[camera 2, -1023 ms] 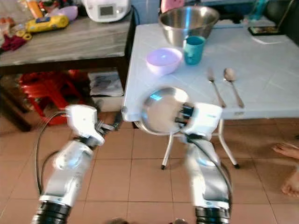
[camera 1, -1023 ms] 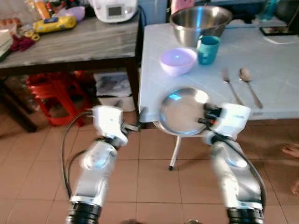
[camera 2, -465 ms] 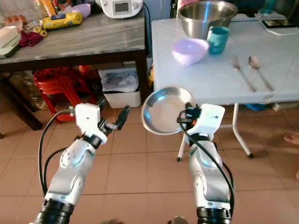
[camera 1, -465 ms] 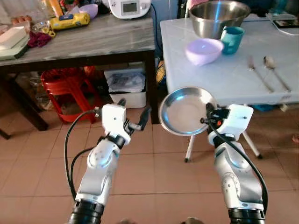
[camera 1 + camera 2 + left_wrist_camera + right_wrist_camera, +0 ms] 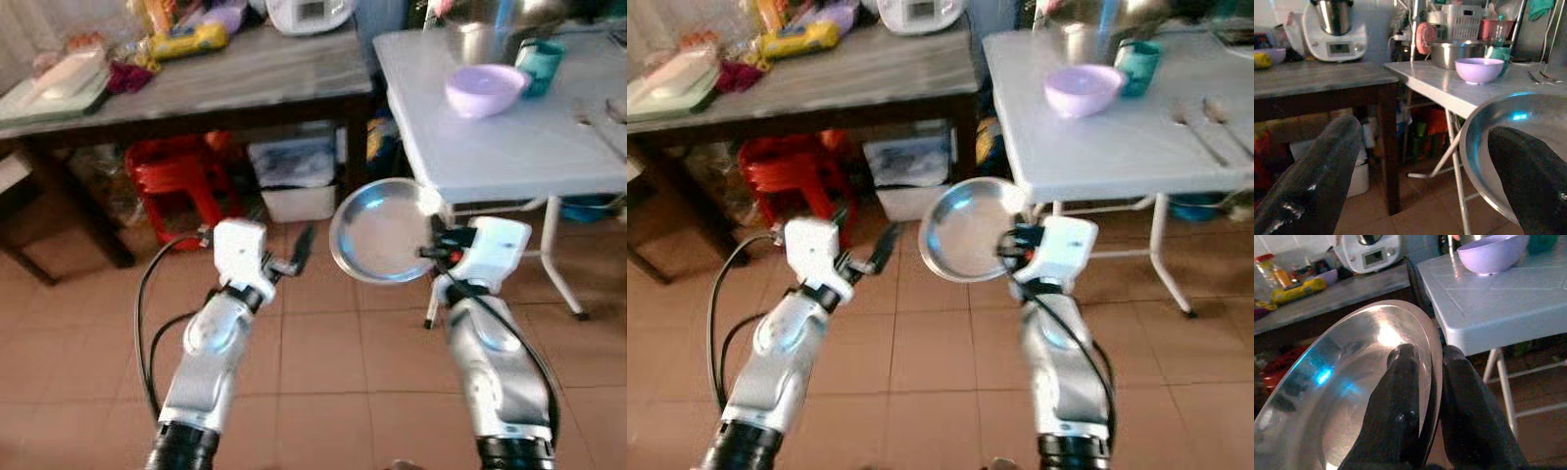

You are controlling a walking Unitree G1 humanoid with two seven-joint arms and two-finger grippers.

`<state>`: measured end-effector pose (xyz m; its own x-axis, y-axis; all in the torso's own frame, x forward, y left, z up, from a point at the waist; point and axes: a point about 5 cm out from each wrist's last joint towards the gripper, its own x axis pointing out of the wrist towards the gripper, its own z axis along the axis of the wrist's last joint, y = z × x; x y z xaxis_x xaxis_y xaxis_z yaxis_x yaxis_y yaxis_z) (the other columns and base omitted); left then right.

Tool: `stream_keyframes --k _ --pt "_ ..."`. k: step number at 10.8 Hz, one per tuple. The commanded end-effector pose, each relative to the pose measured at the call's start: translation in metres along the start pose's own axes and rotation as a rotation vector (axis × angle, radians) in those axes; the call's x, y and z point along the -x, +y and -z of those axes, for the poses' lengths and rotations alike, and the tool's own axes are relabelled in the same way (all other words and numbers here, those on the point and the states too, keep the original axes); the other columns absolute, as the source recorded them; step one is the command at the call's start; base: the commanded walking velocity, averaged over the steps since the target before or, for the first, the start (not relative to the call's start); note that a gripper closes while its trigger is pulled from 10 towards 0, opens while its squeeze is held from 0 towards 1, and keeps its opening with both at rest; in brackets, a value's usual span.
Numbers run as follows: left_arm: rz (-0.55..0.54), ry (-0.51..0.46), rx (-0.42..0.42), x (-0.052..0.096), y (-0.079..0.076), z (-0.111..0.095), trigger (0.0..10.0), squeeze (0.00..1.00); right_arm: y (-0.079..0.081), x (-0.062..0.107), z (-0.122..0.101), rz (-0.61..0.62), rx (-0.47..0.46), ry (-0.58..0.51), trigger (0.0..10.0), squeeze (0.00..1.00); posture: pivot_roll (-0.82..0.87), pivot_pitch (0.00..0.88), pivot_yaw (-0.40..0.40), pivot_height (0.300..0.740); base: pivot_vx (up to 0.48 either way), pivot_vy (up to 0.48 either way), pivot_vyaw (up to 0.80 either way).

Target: Setting the table

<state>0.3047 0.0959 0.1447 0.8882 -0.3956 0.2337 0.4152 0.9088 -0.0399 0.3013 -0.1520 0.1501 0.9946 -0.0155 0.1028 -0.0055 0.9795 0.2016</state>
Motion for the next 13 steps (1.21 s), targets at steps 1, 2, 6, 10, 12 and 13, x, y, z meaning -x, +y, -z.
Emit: stream_keyframes --k 1,2,6,10,12,13 --pt "-0.013 0.006 -0.017 0.005 0.008 0.001 10.0 0.00 0.012 -0.002 -0.006 -0.041 -0.005 -0.032 10.0 0.00 -0.11 0.112 0.097 0.740 0.000 0.000 0.00" --pt "0.006 -0.003 -0.014 0.004 0.005 -0.001 10.0 0.00 0.011 -0.002 -0.006 -0.036 -0.002 -0.032 10.0 0.00 -0.11 0.112 0.097 0.740 0.000 0.000 0.64" --pt "0.023 -0.009 -0.001 0.004 0.002 -0.002 10.0 0.00 0.010 -0.001 -0.007 -0.031 -0.005 -0.033 10.0 0.00 -0.12 0.117 0.098 0.740 0.382 0.000 0.59" --pt "0.032 -0.005 0.008 0.004 0.000 0.000 10.0 0.00 0.009 -0.001 -0.008 -0.023 0.000 -0.035 10.0 0.00 -0.12 0.120 0.097 0.740 0.428 0.000 0.24" --pt "0.039 -0.002 0.014 0.004 -0.002 0.001 10.0 0.00 0.008 -0.001 -0.008 -0.015 -0.006 -0.032 10.0 0.00 -0.13 0.122 0.097 0.740 0.429 0.000 -0.23" --pt "0.046 -0.006 0.017 0.003 -0.004 0.000 10.0 0.00 0.007 -0.002 -0.008 -0.016 -0.011 -0.033 10.0 0.00 -0.13 0.125 0.097 0.740 0.431 0.000 -0.53"
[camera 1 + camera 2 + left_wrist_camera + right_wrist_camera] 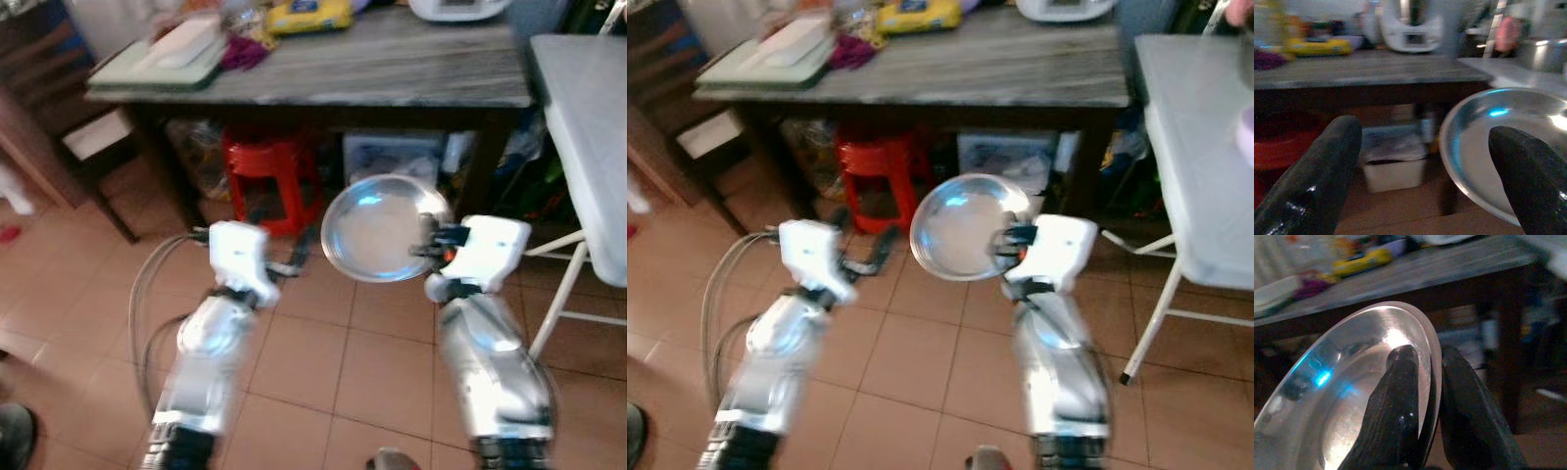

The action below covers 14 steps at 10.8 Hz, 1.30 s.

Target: Setting the table

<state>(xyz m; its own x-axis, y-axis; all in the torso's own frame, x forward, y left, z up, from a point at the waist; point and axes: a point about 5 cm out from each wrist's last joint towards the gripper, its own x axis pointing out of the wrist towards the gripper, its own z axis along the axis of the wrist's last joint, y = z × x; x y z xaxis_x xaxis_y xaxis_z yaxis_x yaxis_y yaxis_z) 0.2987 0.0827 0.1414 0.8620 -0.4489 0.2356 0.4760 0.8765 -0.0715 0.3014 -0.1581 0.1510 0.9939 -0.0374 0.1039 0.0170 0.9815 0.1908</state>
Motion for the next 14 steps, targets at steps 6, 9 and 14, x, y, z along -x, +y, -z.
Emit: stream_keyframes --k 6,9,14 --pt "0.002 -0.003 -0.034 0.001 0.007 -0.003 10.0 0.00 0.013 -0.002 -0.005 -0.028 -0.033 -0.024 10.0 0.00 -0.13 0.120 0.105 0.740 0.429 0.000 0.00" --pt "0.007 0.001 -0.038 0.003 0.007 -0.002 10.0 0.00 0.014 -0.001 -0.005 -0.029 -0.028 -0.027 10.0 0.00 -0.12 0.122 0.107 0.740 0.429 0.000 0.00" --pt "-0.100 0.035 -0.141 0.004 0.027 0.001 10.0 0.00 0.012 0.003 -0.010 -0.042 0.016 -0.065 10.0 0.00 -0.13 0.111 0.105 0.740 0.386 0.000 0.00"
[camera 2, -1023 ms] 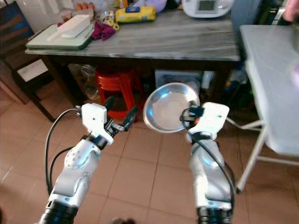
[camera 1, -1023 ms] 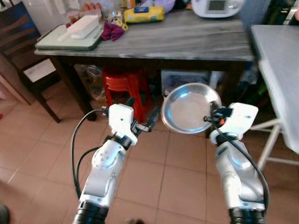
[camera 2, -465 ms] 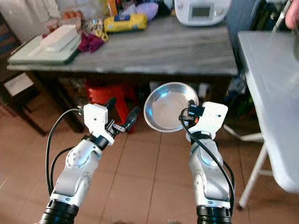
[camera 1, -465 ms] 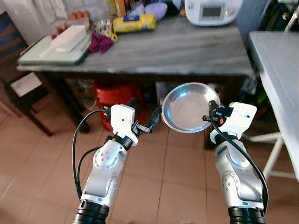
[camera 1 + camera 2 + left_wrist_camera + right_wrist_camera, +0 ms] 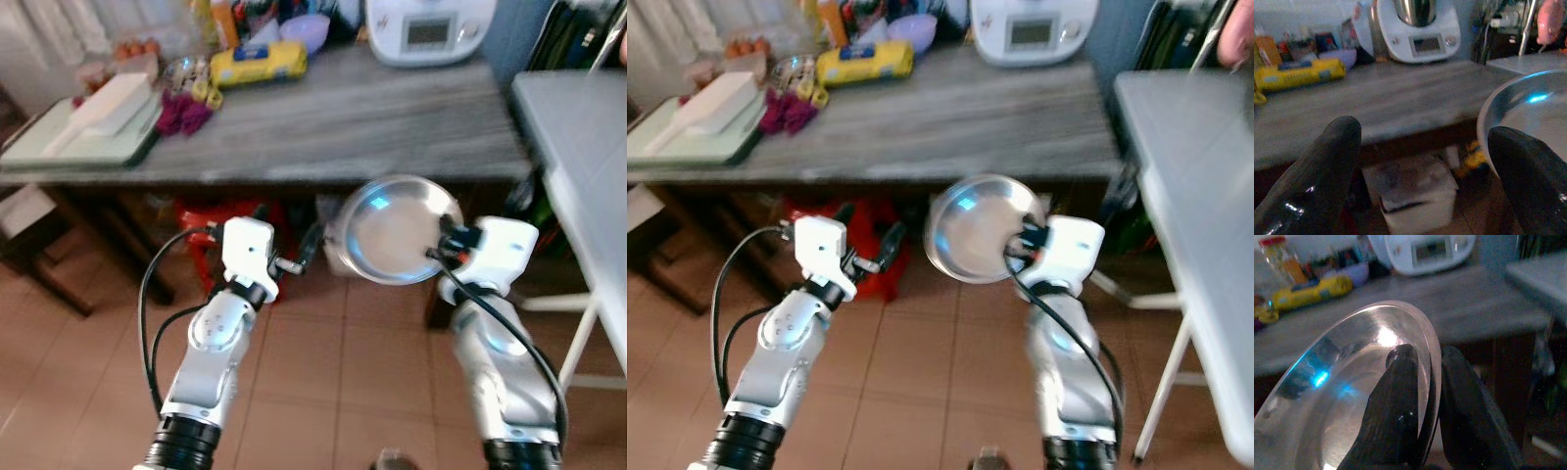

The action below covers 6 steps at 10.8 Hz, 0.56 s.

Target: Setting the table

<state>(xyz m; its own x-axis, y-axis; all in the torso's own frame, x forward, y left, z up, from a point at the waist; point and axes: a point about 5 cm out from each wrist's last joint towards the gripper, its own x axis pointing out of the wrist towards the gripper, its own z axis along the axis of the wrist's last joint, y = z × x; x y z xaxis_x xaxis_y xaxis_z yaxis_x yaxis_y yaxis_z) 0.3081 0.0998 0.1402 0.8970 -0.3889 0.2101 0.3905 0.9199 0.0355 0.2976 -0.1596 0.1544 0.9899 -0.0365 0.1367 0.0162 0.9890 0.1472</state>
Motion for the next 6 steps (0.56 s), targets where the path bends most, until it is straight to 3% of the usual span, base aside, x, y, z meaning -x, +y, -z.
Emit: stream_keyframes --k 1,3,6 --pt "-0.049 0.016 -0.031 0.006 0.014 0.003 10.0 0.00 0.010 0.002 -0.007 -0.030 -0.006 -0.039 10.0 0.00 -0.13 0.110 0.105 0.740 0.360 0.000 0.00" --pt "-0.122 0.046 -0.068 0.022 0.034 0.009 10.0 0.00 -0.002 0.012 -0.007 -0.012 0.065 -0.045 10.0 0.00 -0.13 0.113 0.105 0.740 0.356 0.000 0.00" --pt "-0.122 0.047 -0.062 0.026 0.032 0.009 10.0 0.00 -0.005 0.018 -0.009 -0.016 0.097 -0.051 10.0 0.00 -0.14 0.121 0.107 0.740 0.393 0.000 0.00"
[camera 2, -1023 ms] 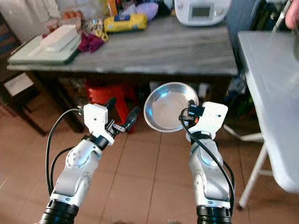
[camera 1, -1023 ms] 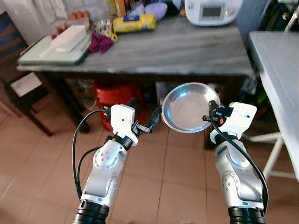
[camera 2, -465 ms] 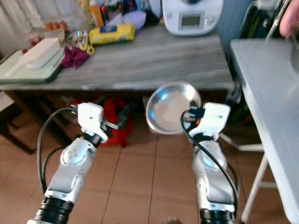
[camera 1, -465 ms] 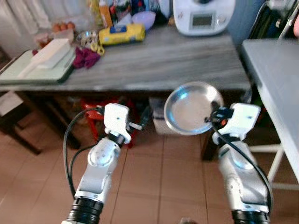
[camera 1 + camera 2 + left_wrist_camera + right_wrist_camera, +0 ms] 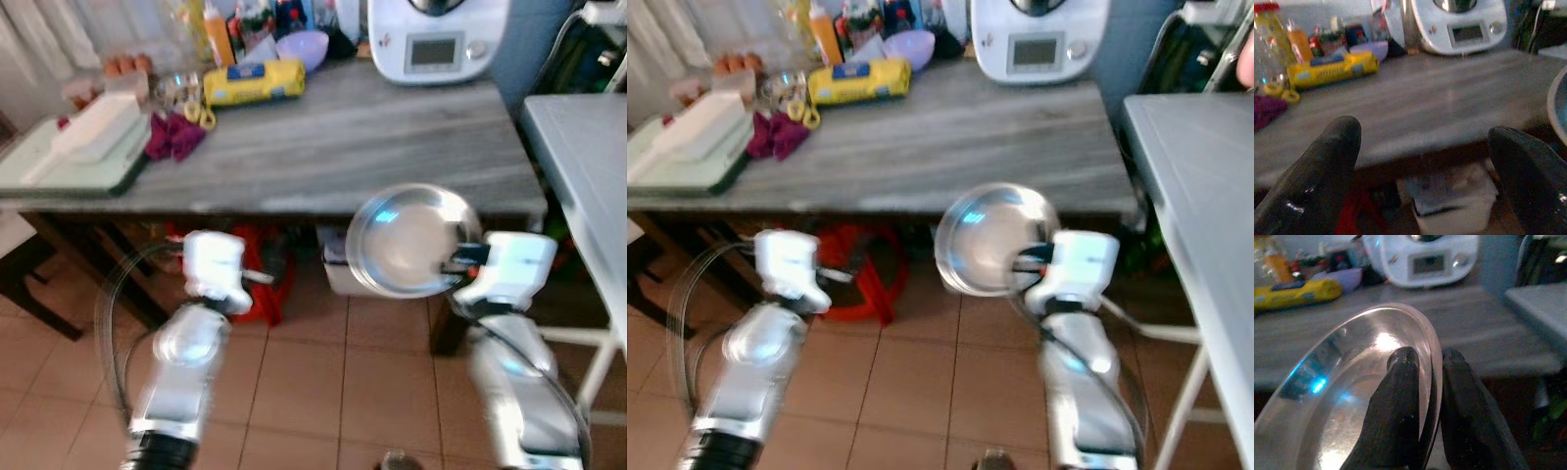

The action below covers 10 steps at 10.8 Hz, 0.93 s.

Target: Setting the table

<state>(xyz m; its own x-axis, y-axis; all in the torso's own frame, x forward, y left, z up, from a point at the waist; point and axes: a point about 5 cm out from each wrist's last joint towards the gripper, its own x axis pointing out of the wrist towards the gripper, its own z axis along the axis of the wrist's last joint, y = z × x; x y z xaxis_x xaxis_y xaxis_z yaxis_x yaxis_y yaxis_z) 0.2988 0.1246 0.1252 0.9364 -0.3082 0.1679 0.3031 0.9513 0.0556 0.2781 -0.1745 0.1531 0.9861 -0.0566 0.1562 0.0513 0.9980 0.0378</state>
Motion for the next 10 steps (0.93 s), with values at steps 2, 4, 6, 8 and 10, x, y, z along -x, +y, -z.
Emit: stream_keyframes --k 2,4,6,8,10 --pt "-0.023 -0.005 -0.011 0.0024 0.0089 -0.0034 10.0 0.00 0.0114 -0.0027 -0.0111 -0.031 -0.011 -0.048 10.0 0.00 -0.14 0.124 0.112 0.740 0.405 0.000 0.00" --pt "-0.020 -0.004 -0.011 0.0017 0.0085 -0.0036 10.0 0.00 0.0117 -0.0026 -0.0118 -0.022 -0.026 -0.049 10.0 0.00 -0.14 0.125 0.115 0.740 0.403 0.000 0.00" --pt "-0.016 -0.004 -0.006 0.0011 0.0074 -0.0042 10.0 0.00 0.0104 -0.0026 -0.0116 -0.015 -0.028 -0.047 10.0 0.00 -0.14 0.128 0.116 0.740 0.405 0.000 0.00" --pt "-0.007 -0.001 -0.001 0.0020 0.0053 -0.0040 10.0 0.00 0.0098 -0.0027 -0.0122 -0.010 -0.029 -0.048 10.0 0.00 -0.14 0.132 0.117 0.740 0.394 0.000 0.00" --pt "-0.008 0.003 -0.001 0.0026 0.0054 -0.0036 10.0 0.00 0.0105 -0.0038 -0.0120 -0.011 -0.030 -0.047 10.0 0.00 -0.14 0.133 0.117 0.740 0.377 0.000 0.00"
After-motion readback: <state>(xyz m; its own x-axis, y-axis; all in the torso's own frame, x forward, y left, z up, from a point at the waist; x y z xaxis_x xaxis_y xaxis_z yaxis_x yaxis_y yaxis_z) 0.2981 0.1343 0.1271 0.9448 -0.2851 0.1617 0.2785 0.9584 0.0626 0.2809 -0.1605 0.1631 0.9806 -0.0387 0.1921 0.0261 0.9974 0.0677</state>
